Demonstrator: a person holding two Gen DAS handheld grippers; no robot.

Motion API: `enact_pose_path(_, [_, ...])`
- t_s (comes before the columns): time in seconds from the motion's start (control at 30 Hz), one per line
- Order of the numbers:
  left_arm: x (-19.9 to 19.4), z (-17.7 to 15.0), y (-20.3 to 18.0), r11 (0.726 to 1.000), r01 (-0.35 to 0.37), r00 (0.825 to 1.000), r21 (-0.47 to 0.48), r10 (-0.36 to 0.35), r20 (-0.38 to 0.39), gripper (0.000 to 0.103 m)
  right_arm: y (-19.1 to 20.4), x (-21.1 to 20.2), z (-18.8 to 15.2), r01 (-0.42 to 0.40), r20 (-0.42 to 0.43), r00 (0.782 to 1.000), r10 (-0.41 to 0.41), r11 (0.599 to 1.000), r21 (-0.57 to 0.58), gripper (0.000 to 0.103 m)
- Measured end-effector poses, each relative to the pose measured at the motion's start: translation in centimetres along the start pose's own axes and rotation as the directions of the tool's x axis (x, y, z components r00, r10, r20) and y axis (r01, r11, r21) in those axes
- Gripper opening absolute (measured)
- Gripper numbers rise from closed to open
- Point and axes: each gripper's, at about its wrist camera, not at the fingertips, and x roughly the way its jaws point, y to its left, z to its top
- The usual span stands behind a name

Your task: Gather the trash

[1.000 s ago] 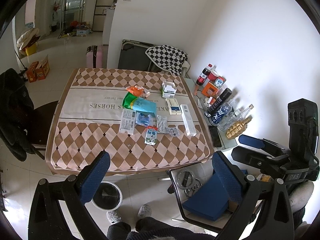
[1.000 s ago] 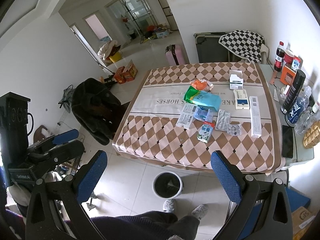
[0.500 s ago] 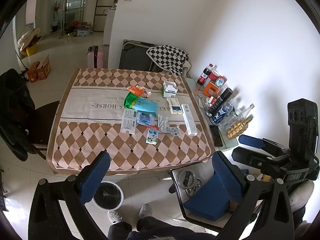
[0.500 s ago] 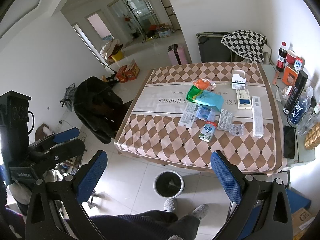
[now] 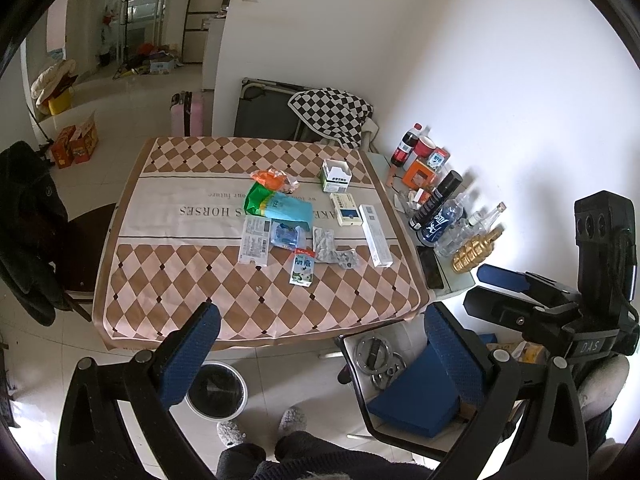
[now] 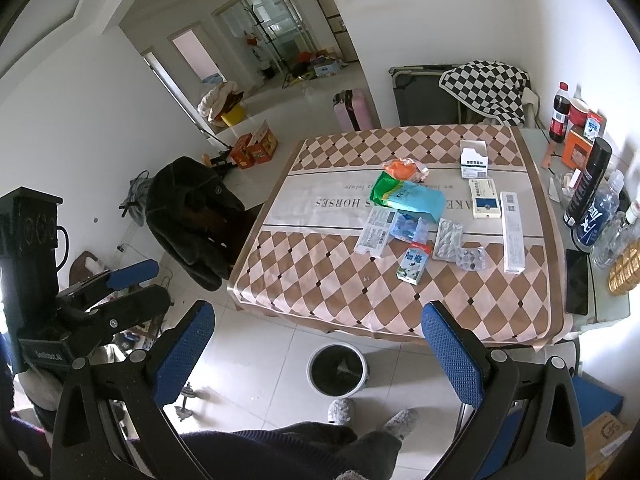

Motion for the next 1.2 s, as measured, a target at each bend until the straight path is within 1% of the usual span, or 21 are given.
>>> enact_pose_path(0.5, [0.1,-0.6,-0.2,1.0,0.008,1.0,0.006,-0.008,-0.009,0.103,-0.1,0.2,-0.3,-0.002,-0.003,1.0,0.002,1.0,0.004,0.103])
enact_pose_path(0.63, [0.3,-0.5,0.3,1.0,0.018,1.0,0.013,-0.018,-0.02,0.103,-0.1,0.4,-0.6,0.007,-0.002,1.0,-0.007,1.0,0.024,0.103])
enact_pose_path(0.67, [0.9,-0.1,1.1,0.999,0.028,0.999,0.015,-0.027,-0.031,0.103,-0.1,0.6,-0.7,0.009,-0.001,1.0,-0.009,0.999,0.031,0.103])
enact_pose_path(0.73, [1.7,0.3,1.7,1.0,0.012,0.999,0.02,-0.011,-0.044,0.103,-0.3,1.3,-0.7,0.02,0.007,1.0,-0.02,0.998,0.062,0.103])
enact_pose_path(0.8, [2.8,0.7,2.0,0.999,-0.034,0.998,0.036,0.036,-0.044,0.103,-0.7,2.3,-0.6,0.048,0.024,0.998,-0.051,0.991,0.121,0.103])
enact_pose_path(0.83, [3.7,1.0,2.3,0.996,-0.073,0.996,0.046,0.075,-0.04,0.103,-1.2,2.7,-0.6,0.076,0.033,0.996,-0.082,0.984,0.159,0.103])
enact_pose_path(0.87, [4.8,1.3,2.6,0.991,-0.12,0.992,0.055,0.122,-0.037,0.103,-1.7,3.2,-0.4,0.107,0.037,0.992,-0.116,0.976,0.192,0.103])
enact_pose_path(0.93, [7.4,2.0,3.4,0.974,-0.211,0.976,0.078,0.214,-0.032,0.103,-3.7,4.5,0.0,0.174,0.029,0.982,-0.189,0.946,0.274,0.103])
enact_pose_path(0.97, [9.2,2.5,3.8,0.963,-0.255,0.965,0.091,0.258,-0.033,0.103,-4.5,5.0,0.2,0.188,0.025,0.979,-0.204,0.937,0.295,0.103])
enact_pose_path(1.0, [11.1,2.9,4.4,0.95,-0.296,0.952,0.1,0.301,-0.046,0.103,-6.0,6.0,0.4,0.219,0.014,0.972,-0.236,0.919,0.327,0.103])
enact_pose_path(1.03, [12.9,3.4,5.1,0.941,-0.321,0.943,0.104,0.328,-0.063,0.103,-7.8,7.2,0.8,0.26,-0.008,0.961,-0.275,0.898,0.354,0.103])
enact_pose_path(1.07, [14.8,3.9,5.9,0.936,-0.335,0.935,0.105,0.344,-0.082,0.103,-9.2,8.0,1.2,0.285,-0.025,0.955,-0.297,0.885,0.369,0.103])
enact_pose_path(1.1, [17.5,4.6,6.4,0.931,-0.349,0.926,0.104,0.36,-0.115,0.103,-11.5,9.3,1.8,0.322,-0.055,0.944,-0.326,0.863,0.389,0.103])
enact_pose_path(1.17, [21.7,5.5,7.8,0.929,-0.354,0.914,0.106,0.368,-0.17,0.103,-16.0,12.2,2.8,0.381,-0.117,0.923,-0.367,0.828,0.411,0.103])
enact_pose_path(1.2, [24.9,6.0,8.3,0.925,-0.362,0.902,0.112,0.378,-0.209,0.103,-17.9,13.5,3.4,0.4,-0.139,0.915,-0.378,0.815,0.419,0.103])
